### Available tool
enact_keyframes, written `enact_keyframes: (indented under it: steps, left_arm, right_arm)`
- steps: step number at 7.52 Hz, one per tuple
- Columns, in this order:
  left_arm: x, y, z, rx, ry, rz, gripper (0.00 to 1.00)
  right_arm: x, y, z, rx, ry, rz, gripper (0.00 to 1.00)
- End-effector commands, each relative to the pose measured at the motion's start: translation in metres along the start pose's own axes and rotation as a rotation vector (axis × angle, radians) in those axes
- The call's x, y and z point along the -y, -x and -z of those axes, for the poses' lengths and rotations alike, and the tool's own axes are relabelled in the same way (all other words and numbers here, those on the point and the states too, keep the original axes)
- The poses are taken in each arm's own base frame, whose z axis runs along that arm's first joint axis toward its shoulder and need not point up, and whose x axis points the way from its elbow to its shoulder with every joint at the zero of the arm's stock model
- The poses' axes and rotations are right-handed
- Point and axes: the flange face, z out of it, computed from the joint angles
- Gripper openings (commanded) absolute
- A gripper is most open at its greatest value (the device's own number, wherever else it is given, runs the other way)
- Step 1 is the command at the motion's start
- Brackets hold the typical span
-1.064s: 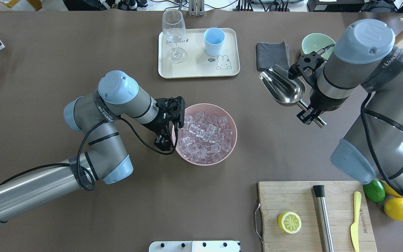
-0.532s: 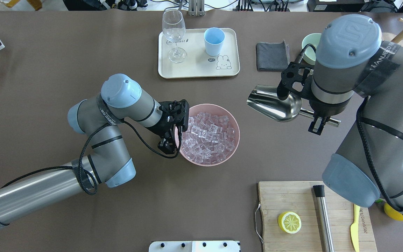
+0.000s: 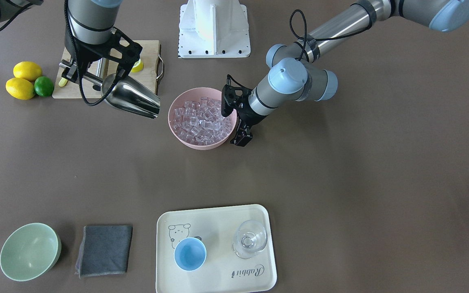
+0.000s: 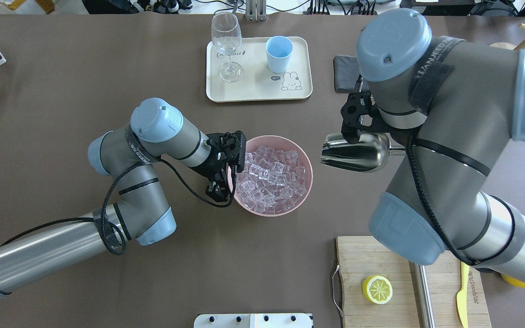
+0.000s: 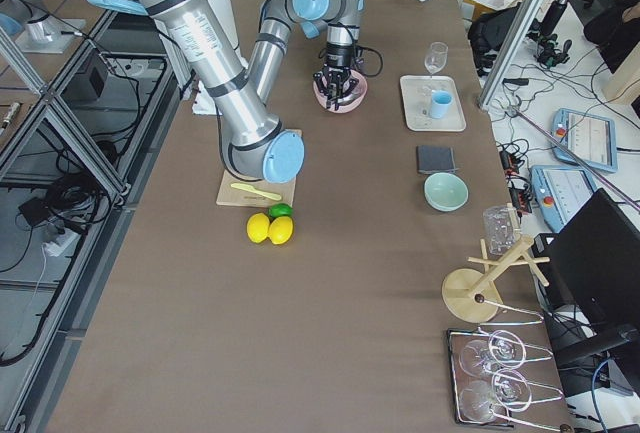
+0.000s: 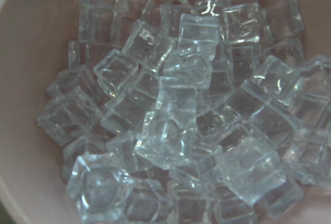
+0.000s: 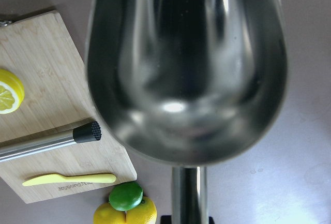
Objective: Put ice in cup with scoop
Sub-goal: 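Carry the scoop with the right gripper over to the pink bowl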
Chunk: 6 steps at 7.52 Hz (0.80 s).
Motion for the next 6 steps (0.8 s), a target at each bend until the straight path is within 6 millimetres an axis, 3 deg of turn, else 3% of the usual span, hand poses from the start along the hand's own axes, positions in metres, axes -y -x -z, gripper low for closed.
enact_keyframes:
  steps: [1, 2, 6]
  left_arm:
    - [-0.001, 0.0, 0.0, 0.001, -0.004, -0.002, 0.98]
    - [-0.002, -0.001, 0.0, 0.001, -0.004, -0.002, 0.98]
    - [-0.002, -0.001, 0.0, 0.001, -0.004, -0.002, 0.98]
  right_arm:
    - [0.05, 0.003, 0.012, 0.007, 0.088, 0.066, 0.0]
    - [0.078, 0.008, 0.012, 0.015, 0.116, 0.088, 0.0]
    - [0.104, 0.018, 0.001, 0.027, 0.165, 0.114, 0.0]
